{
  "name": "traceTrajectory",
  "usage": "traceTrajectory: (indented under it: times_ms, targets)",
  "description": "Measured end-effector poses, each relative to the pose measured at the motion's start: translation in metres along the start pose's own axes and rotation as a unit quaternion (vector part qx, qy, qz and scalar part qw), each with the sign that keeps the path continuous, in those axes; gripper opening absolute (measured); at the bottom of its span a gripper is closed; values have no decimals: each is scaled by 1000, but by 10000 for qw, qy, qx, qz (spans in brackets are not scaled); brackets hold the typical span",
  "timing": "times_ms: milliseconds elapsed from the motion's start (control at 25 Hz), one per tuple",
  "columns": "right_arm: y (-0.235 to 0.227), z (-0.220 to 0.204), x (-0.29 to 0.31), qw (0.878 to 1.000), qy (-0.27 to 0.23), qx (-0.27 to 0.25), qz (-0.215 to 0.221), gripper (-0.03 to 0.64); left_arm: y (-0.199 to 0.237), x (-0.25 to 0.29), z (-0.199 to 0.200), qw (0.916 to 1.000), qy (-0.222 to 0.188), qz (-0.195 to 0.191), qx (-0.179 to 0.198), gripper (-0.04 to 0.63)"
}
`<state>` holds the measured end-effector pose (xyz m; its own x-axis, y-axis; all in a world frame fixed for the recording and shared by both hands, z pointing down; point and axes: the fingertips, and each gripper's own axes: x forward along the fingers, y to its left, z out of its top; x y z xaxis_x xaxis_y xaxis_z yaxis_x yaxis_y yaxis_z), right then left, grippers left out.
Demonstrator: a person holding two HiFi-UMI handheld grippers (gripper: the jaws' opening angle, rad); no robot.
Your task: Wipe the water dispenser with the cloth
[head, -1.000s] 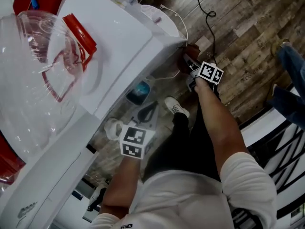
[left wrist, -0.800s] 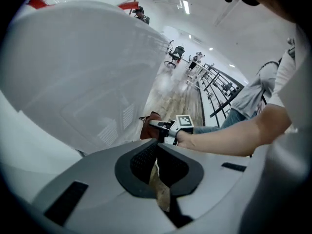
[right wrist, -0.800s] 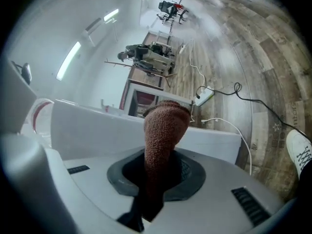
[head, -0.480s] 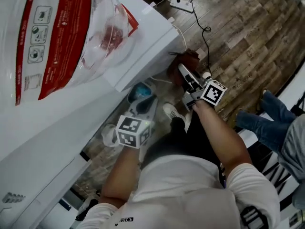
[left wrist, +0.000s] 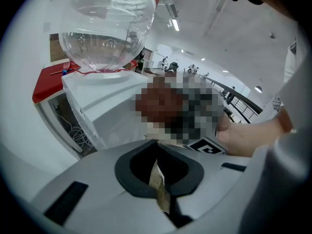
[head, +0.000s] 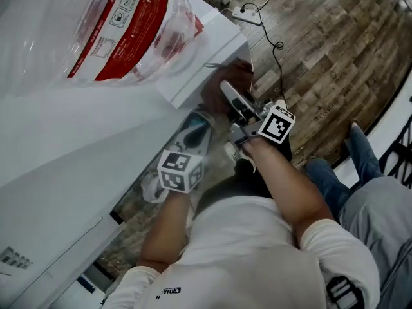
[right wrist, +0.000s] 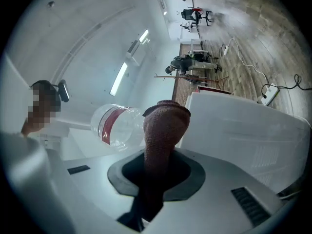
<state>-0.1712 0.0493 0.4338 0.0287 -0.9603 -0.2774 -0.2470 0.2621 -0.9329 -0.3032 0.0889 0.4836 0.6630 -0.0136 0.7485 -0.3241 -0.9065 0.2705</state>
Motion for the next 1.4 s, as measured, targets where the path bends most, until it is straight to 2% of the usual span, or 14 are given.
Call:
traceTrajectory:
  times_ms: [320, 480, 840, 1120, 1400]
  targets:
    - [-16, -8, -2, 9998, -58, 100, -180, 58, 6, -9, 3, 9994, -72, 1, 341, -11]
    - [-39, -14, -12, 9991, -83, 224, -360, 58, 6, -6, -3, 9993, -13, -95, 363, -11]
    - [-104, -26, -35, 9953, -99, 432, -864, 58, 15, 8, -17, 9985, 272, -97, 467, -11]
    - [-158, -35, -49, 9917, -137, 560, -1151, 58, 14, 26, -25, 9961, 563, -245, 631, -11]
    - [-222, -51, -71, 9821, -24, 706, -1745, 58, 18, 46, -33, 9956, 710, -234, 571, -11]
